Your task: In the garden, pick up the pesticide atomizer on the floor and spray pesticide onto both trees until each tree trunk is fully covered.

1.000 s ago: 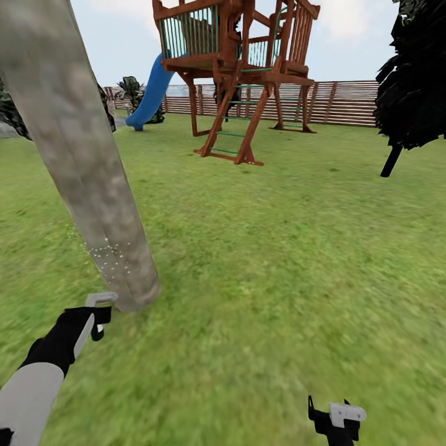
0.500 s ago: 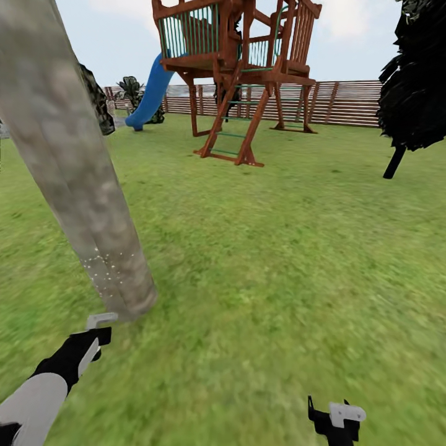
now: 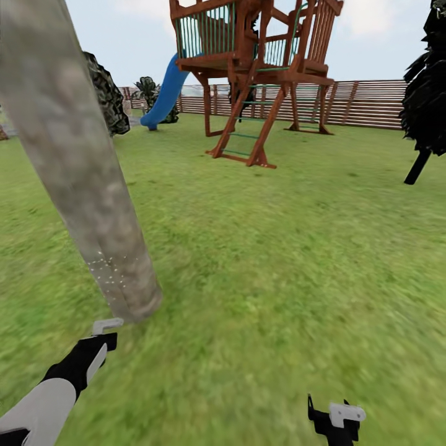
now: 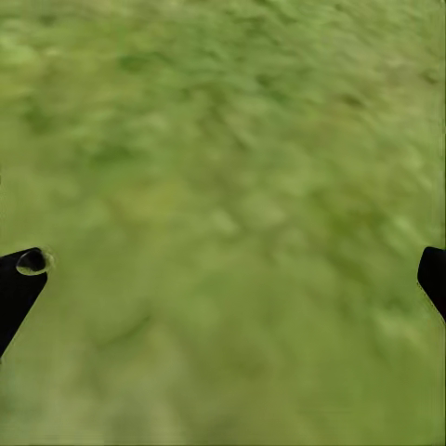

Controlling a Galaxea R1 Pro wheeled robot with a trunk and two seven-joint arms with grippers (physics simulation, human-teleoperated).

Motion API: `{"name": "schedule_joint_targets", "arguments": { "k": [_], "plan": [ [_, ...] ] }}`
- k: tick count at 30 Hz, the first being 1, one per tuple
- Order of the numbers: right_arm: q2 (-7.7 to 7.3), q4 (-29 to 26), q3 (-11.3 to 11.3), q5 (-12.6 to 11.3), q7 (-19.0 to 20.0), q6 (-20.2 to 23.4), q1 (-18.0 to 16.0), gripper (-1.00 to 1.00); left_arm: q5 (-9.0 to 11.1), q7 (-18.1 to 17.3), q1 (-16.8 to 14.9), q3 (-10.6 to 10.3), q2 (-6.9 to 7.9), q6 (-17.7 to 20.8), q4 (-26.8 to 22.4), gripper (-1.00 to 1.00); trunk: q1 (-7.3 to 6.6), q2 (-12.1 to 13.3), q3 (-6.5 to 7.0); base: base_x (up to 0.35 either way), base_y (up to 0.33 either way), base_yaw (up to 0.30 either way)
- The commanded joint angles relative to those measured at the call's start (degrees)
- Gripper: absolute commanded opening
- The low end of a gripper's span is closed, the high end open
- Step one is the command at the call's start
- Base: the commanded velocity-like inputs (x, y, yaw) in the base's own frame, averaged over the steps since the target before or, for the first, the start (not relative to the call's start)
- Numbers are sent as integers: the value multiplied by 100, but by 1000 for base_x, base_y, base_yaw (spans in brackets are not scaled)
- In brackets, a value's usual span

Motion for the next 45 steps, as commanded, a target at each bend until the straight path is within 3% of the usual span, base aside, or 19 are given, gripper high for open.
{"name": "schedule_joint_targets", "arguments": {
  "k": [1,7,20,28,45],
  "plan": [
    [3,1,0,0,0,0,0,100,-9,0,0,0,-5,5,-1,-100,0,0,0,237,-163,232],
    [6,-4,0,0,0,0,0,100,-14,9,0,-4,-17,9,0,-100,0,0,0,208,-195,246],
    [3,-5,0,0,0,0,0,100,-16,0,0,-16,-18,18,156,-100,0,0,0,112,-260,18],
    [6,-5,0,0,0,0,0,100,-16,0,0,-20,-112,-37,418,-100,0,0,0,208,-219,261],
    [6,-7,0,0,0,0,0,100,-31,18,0,0,-115,-174,421,-100,0,0,0,216,-194,204]
  ]
}}
